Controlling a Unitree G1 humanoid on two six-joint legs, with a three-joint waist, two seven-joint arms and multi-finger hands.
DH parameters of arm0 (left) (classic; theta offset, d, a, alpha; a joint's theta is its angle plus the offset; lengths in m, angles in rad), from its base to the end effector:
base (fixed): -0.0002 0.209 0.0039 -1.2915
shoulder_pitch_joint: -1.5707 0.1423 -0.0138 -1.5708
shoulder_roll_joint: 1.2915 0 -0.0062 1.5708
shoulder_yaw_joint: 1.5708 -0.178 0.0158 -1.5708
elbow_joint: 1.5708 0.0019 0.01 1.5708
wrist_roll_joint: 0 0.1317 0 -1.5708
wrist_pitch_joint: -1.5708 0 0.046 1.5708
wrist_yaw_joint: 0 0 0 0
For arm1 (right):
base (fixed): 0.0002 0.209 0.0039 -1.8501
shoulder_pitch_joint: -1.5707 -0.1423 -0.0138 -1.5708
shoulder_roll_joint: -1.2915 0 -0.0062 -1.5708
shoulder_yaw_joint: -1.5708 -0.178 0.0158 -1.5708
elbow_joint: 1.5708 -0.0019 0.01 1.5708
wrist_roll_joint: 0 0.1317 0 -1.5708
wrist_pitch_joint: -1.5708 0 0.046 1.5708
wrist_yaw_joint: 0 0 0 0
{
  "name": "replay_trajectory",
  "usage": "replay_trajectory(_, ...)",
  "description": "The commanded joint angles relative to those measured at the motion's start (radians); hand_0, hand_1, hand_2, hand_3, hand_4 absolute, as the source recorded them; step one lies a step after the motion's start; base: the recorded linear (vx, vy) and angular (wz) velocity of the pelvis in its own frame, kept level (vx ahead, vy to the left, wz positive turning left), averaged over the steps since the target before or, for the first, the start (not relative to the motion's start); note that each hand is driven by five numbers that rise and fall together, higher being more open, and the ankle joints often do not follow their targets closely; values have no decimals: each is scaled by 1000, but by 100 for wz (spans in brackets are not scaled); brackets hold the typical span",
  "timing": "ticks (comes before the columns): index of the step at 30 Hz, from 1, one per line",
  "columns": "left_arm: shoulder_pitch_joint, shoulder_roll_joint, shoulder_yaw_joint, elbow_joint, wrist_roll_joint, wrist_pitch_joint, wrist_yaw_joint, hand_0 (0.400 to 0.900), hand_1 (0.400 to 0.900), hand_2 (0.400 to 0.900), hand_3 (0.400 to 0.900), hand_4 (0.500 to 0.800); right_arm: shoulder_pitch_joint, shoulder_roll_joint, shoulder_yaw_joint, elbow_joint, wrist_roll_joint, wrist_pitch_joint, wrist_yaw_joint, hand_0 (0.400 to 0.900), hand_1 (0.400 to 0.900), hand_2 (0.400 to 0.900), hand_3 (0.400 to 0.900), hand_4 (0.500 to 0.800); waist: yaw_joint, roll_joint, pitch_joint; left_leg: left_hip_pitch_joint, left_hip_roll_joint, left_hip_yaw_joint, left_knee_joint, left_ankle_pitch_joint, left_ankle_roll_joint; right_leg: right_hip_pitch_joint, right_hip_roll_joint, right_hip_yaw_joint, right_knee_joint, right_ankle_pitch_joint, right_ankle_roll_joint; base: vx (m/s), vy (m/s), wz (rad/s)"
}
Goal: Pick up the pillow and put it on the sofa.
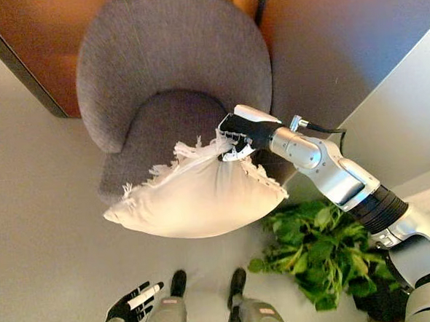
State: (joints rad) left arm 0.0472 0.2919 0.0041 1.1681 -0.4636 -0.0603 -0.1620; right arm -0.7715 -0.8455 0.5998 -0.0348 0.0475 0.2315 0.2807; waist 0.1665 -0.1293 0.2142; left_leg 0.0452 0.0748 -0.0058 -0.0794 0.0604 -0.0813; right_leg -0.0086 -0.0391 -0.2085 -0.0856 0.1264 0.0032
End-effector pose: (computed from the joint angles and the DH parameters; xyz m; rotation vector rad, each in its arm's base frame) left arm 0.0654 0.2498 -0.0952 -0.2224 1.0505 0.3073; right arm 0.2794 -0.1684 0.2013 -1.0395 -0.1867 0.5892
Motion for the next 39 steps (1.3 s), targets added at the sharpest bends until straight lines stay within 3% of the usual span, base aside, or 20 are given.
replay_trajectory(1,54,39,-40,76,65,15,-2,900,900,900,900,800,-278,0,-132,73,49,-45,-100,400,400,400,400,500,40,-28,-154,-35,-49,-26,7,-41,19,73,-8,-31,115,-184,56,93,28,21)
replay_trajectory(9,42,53,-56,92,73,58,-7,900,900,900,900,800,-539,3,6,427,61,-19,-172,400,400,400,400,500,106,-48,-182,-11,-57,-80,9,-35,8,137,-13,-96,103,-195,44,111,31,31)
replay_trajectory(17,10,96,-116,85,51,59,12,900,900,900,900,800,-732,89,161,870,37,32,-311,400,400,400,400,500,222,-60,-134,-63,-76,-171,28,-12,-2,154,-11,-170,89,-192,34,73,-9,46)
replay_trajectory(18,0,107,-129,82,36,53,12,900,900,900,900,800,-759,104,177,927,35,48,-317,900,900,900,900,800,238,-61,-123,-87,-81,-186,35,-10,-1,143,-10,-179,88,-191,34,-133,-117,27)
replay_trajectory(21,-61,148,-169,67,-16,28,-16,900,900,900,900,800,-873,146,271,1083,50,85,-376,900,900,900,900,800,286,-61,-57,-178,-96,-232,44,0,5,85,-6,-200,84,-189,34,-304,-191,22)
replay_trajectory(24,-87,155,-193,34,-59,7,-19,900,900,900,900,800,-944,144,330,1165,78,84,-424,900,900,900,900,800,310,-42,3,-229,-110,-269,27,18,13,36,-3,-219,80,-185,32,-232,-70,18)
replay_trajectory(27,-72,151,-212,-7,-85,-5,-8,900,900,900,900,800,-979,132,360,1203,88,80,-411,900,900,900,900,800,318,-18,42,-260,-115,-285,21,30,17,3,-11,-232,90,-188,30,-101,25,12)
replay_trajectory(33,-29,146,-224,-45,-108,-23,-23,900,900,900,900,800,-973,128,358,1227,89,52,-395,900,900,900,900,800,317,9,54,-257,-119,-274,15,29,21,3,-33,-238,96,-197,34,-12,66,-4)
replay_trajectory(39,-10,142,-225,-41,-86,-18,-43,900,900,900,900,800,-920,145,300,1220,120,4,-361,900,900,900,900,800,293,10,17,-215,-111,-226,10,16,22,37,-43,-223,81,-192,43,3,44,-22)
